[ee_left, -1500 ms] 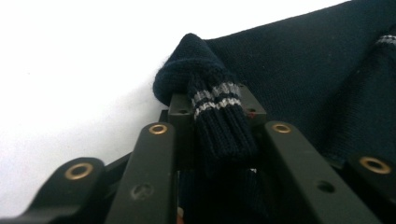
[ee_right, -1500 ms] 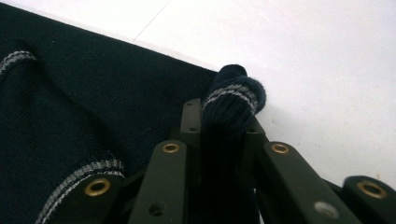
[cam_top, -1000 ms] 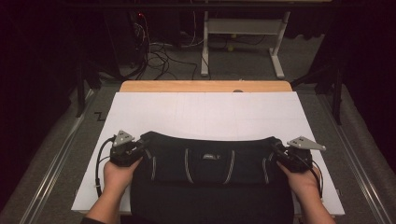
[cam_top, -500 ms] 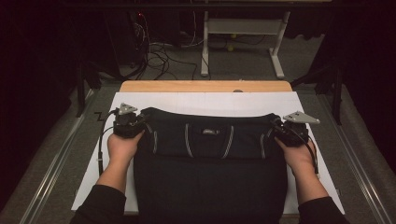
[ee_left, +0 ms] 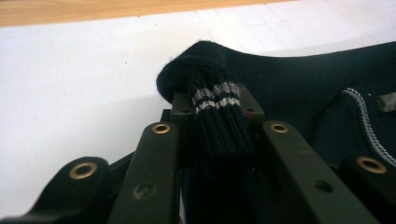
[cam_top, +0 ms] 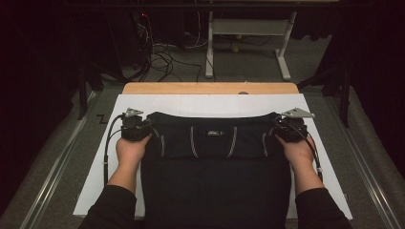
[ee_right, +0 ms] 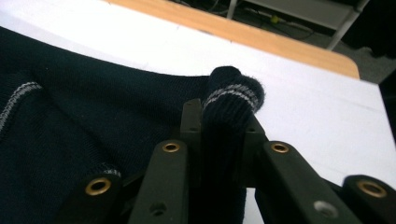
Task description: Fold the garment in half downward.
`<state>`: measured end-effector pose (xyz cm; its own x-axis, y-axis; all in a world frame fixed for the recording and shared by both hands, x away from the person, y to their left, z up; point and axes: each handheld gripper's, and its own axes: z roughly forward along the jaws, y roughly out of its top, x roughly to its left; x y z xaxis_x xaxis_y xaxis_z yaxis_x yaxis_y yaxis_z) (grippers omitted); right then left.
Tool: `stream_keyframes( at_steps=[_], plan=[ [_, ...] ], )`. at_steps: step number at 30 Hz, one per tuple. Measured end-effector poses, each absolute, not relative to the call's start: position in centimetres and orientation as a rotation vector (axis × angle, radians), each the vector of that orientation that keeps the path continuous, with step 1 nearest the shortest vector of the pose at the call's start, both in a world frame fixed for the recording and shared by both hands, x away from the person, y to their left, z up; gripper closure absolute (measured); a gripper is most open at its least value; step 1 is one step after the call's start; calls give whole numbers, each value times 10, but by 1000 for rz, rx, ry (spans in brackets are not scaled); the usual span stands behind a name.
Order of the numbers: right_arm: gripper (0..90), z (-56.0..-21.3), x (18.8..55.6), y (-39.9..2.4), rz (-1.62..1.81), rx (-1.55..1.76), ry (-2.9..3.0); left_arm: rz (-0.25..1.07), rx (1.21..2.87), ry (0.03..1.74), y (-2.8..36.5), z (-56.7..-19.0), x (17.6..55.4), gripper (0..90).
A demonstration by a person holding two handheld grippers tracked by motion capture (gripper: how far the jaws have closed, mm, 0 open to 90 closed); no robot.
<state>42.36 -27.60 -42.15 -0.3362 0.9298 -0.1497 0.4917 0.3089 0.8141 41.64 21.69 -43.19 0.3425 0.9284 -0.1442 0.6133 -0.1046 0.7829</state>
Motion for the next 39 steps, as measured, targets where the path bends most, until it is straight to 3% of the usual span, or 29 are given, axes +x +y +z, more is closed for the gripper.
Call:
stream_keyframes(
  at_steps=[10, 14, 16, 19, 23, 25, 35, 39],
  plan=[
    [774, -432, 432, -274, 890, 1307, 1951, 455, 1784, 1407, 219, -446, 420, 687],
    [751, -436, 435, -275, 880, 1323, 1956, 407, 1775, 1408, 221, -447, 421, 598],
    [707, -439, 437, -275, 893, 1348, 1956, 394, 1781, 1411, 223, -446, 421, 539],
    [557, -442, 440, -276, 907, 1395, 1945, 417, 1764, 1413, 229, -444, 417, 459],
    [405, -438, 438, -276, 952, 1427, 1913, 404, 1736, 1420, 237, -440, 411, 408],
    [369, -434, 434, -278, 967, 1418, 1896, 415, 1751, 1412, 238, -439, 408, 384],
    [275, -423, 398, -279, 1076, 1301, 1937, 376, 1801, 1289, 217, -446, 385, 362],
    [319, -428, 378, -271, 1090, 1237, 2017, 317, 1898, 1233, 201, -456, 373, 362]
  ],
)
